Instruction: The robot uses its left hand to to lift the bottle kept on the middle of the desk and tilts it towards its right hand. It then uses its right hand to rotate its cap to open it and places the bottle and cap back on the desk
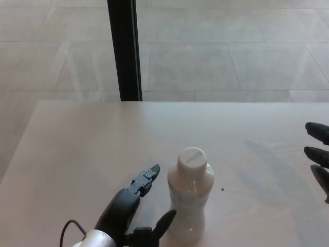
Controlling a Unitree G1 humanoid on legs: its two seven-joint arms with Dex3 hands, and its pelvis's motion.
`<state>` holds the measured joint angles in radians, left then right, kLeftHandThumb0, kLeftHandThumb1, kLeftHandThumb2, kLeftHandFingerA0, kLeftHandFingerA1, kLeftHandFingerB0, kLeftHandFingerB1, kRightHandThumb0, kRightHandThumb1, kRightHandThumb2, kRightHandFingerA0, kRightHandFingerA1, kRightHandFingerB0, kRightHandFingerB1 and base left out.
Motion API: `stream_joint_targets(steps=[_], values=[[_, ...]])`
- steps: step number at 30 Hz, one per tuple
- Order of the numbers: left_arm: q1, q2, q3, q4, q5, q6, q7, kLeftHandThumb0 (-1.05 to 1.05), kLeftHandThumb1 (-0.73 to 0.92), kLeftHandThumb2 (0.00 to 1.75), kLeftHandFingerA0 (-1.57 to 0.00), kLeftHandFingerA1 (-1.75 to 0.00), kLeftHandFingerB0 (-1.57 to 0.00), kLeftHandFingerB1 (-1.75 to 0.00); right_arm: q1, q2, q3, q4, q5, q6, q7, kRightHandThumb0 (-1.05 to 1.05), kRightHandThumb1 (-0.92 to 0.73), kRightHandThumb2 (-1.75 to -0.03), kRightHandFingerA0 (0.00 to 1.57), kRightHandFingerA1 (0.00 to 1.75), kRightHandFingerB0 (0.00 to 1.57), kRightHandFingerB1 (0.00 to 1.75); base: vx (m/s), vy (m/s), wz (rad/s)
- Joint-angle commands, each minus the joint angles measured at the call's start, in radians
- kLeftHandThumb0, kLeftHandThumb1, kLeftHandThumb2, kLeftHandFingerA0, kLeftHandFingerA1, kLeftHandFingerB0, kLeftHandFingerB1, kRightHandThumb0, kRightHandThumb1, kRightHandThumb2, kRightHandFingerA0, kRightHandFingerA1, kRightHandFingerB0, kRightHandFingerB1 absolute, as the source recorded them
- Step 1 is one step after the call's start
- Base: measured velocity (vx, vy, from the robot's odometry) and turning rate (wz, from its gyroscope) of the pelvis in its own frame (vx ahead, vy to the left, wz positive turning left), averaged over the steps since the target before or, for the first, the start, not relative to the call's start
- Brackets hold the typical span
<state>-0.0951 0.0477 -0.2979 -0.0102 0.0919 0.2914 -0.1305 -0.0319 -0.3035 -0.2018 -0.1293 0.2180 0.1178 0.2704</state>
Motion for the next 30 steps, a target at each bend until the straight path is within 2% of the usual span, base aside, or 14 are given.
stream_joint_targets(steps=[1,5,6,7,8,10,11,13,18,19,22,24,29,30], values=[[0.01,0.01,-0.043,0.051,0.038,-0.048,-0.016,-1.04,0.54,1.04,0.0,-0.3,0.0,0.0,0.008,0.003,-0.008,0.006,-0.017,-0.032,-0.011,-0.85,-0.55,-0.94,0.03,0.46,0.19,0.47,0.0,0.0,0.0],[-0.011,0.023,-0.107,0.039,0.091,-0.026,-0.033,-1.05,0.56,1.03,0.0,-0.3,0.0,0.0,0.012,0.009,-0.007,0.002,-0.027,-0.034,-0.021,-0.89,-0.57,-0.94,0.04,0.36,0.15,0.46,0.0,0.0,0.0],[-0.018,0.02,-0.121,0.039,0.1,-0.021,-0.029,-1.04,0.55,1.04,0.0,-0.29,0.0,0.0,0.011,0.011,-0.006,0.007,-0.029,-0.04,-0.022,-0.82,-0.54,-0.95,0.01,0.34,0.18,0.49,0.0,0.0,0.0],[-0.026,0.018,-0.138,0.042,0.11,-0.022,-0.024,-1.05,0.56,1.03,0.0,-0.3,0.0,0.0,0.011,0.013,-0.006,0.009,-0.029,-0.04,-0.021,-0.8,-0.69,-0.6,0.0,0.37,0.22,0.36,0.0,0.0,0.0],[-0.033,0.011,-0.15,0.048,0.111,-0.029,-0.025,-1.02,0.43,0.74,0.0,0.0,0.0,0.0,0.011,0.014,-0.004,0.009,-0.035,-0.038,-0.025,-0.81,-0.7,-0.61,0.0,0.37,0.22,0.37,0.0,0.0,0.0],[-0.042,-0.001,-0.169,0.051,0.106,-0.032,-0.029,-0.98,0.43,0.72,0.0,0.0,0.0,0.0,0.011,0.015,-0.001,0.014,-0.048,-0.046,-0.032,-0.81,-0.7,-0.61,0.0,0.36,0.21,0.36,0.0,0.0,0.0],[-0.046,-0.015,-0.175,0.06,0.098,-0.042,-0.028,-0.92,0.48,0.56,0.0,0.0,0.0,0.0,0.012,0.014,0.002,0.013,-0.056,-0.046,-0.033,-0.82,-0.7,-0.61,0.0,0.35,0.19,0.35,0.0,0.0,0.0],[-0.059,-0.034,-0.211,0.063,0.129,-0.045,-0.009,-0.99,0.42,0.71,0.0,0.0,0.0,0.0,0.018,0.019,0.004,0.016,-0.059,-0.051,-0.035,-0.82,-0.7,-0.63,0.0,0.35,0.2,0.36,0.0,0.0,0.0],[-0.068,-0.084,-0.221,0.079,0.145,-0.093,0.056,-1.01,0.44,0.71,0.0,0.0,0.0,0.0,0.025,0.027,-0.001,0.012,-0.042,-0.042,-0.023,-0.8,-0.69,-0.62,0.0,0.34,0.19,0.35,0.0,0.0,0.0],[-0.066,-0.116,-0.217,0.079,0.16,-0.097,0.104,-1.01,0.53,1.0,0.0,-0.28,0.0,0.0,0.028,0.029,-0.001,0.013,-0.041,-0.044,-0.022,-0.79,-0.7,-0.61,0.0,0.37,0.2,0.35,0.0,0.0,0.0],[-0.06,-0.211,-0.186,0.078,0.151,-0.105,0.181,-1.01,0.5,0.95,0.0,-0.26,0.0,-0.03,0.031,0.032,-0.004,0.014,-0.032,-0.033,-0.022,-0.81,-0.69,-0.61,0.0,0.36,0.21,0.35,0.0,0.0,0.0],[-0.063,-0.236,-0.174,0.078,0.154,-0.1,0.189,-1.03,0.5,0.93,0.0,-0.26,0.0,-0.03,0.033,0.031,-0.001,0.014,-0.043,-0.034,-0.028,-0.81,-0.7,-0.61,0.0,0.36,0.22,0.35,0.0,0.0,0.0],[-0.075,-0.292,-0.134,0.106,0.146,-0.12,0.248,-1.04,0.51,1.0,0.0,-0.3,0.0,-0.11,0.039,0.031,-0.007,0.006,-0.043,-0.024,-0.032,-0.81,-0.69,-0.61,0.01,0.41,0.23,0.35,0.0,0.0,0.0],[-0.075,-0.311,-0.124,0.108,0.146,-0.1,0.27,-0.96,0.56,0.61,0.0,0.0,0.0,0.0,0.039,0.033,-0.013,0.009,-0.033,-0.025,-0.03,-0.83,-0.54,-0.91,0.05,0.38,0.18,0.47,0.0,0.0,0.0]])
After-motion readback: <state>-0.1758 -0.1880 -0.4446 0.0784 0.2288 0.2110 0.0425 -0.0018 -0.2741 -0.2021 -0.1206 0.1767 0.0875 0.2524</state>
